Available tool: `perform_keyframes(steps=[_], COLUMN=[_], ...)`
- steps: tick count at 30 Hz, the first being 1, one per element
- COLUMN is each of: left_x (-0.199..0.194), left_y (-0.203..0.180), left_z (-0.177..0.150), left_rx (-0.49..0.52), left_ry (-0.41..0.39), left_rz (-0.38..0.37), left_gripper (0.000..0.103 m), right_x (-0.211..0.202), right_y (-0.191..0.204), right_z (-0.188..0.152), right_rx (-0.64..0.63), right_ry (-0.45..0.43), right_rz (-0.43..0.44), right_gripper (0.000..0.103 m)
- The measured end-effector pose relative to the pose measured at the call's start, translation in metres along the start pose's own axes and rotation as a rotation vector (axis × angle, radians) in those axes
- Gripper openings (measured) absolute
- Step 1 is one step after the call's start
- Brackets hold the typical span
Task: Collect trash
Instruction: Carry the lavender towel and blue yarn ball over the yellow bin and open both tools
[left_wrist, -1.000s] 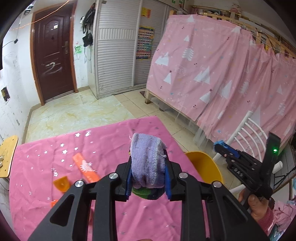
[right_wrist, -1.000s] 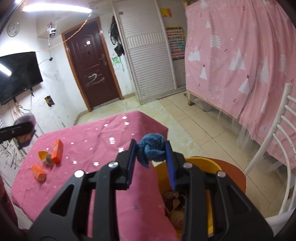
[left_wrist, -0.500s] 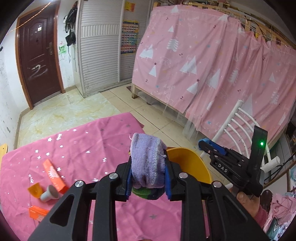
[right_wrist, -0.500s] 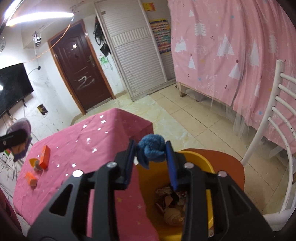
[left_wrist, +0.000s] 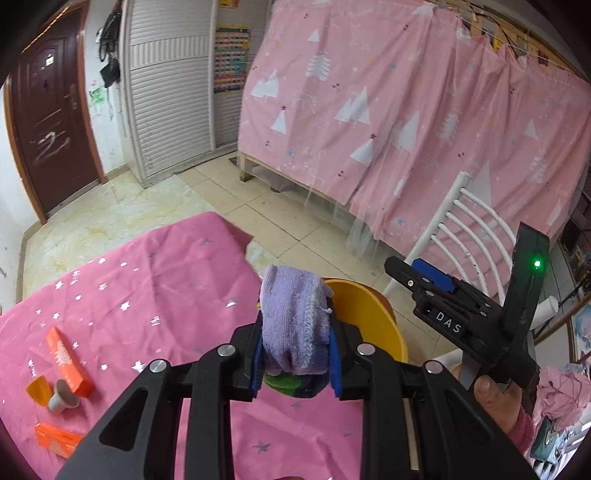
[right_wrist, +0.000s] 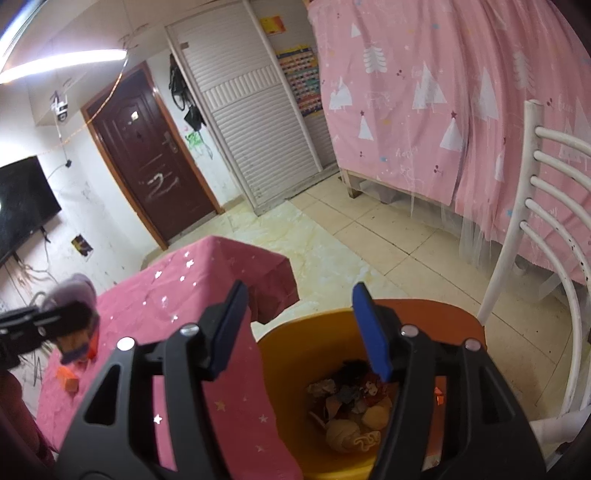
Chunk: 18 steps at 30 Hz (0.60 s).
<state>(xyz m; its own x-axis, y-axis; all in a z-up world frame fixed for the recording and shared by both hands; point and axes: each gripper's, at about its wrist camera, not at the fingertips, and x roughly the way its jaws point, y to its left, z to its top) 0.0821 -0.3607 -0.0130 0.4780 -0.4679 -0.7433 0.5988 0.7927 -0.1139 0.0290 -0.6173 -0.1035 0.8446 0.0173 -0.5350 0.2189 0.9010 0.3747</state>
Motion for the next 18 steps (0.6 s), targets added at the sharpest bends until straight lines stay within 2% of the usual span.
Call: perform_keyframes(steps=[6,9,11,18], left_x=[0.021,0.028,0.030,0.031], left_y=[-0.020,-0.028,-0.030,-0.031], left_z=[0.006,0.005,0.006,0.003], left_rx=[0.017,0.017,0.009,0.007], left_ry=[0.033,0.044,0.049,0.053], left_rz=[-0.027,-0.041,-0.052,-0.049], left_gripper=[0.020,0.031,0.043,0.046], right_x=[-0.013,-0.016,-0.018,-0.017], right_y=[-0.010,-0.015,-0.017,-0.018], right_z=[0.003,0.005,0.006,0.006], right_rx=[0.031,0.048,0.056,0.059], right_ry=[-0.041,-0.055,-0.060,-0.059], right_rz=[-0.010,-0.010,-0.012,-0.004], right_gripper=[0.059,0.059,0.059,0.059])
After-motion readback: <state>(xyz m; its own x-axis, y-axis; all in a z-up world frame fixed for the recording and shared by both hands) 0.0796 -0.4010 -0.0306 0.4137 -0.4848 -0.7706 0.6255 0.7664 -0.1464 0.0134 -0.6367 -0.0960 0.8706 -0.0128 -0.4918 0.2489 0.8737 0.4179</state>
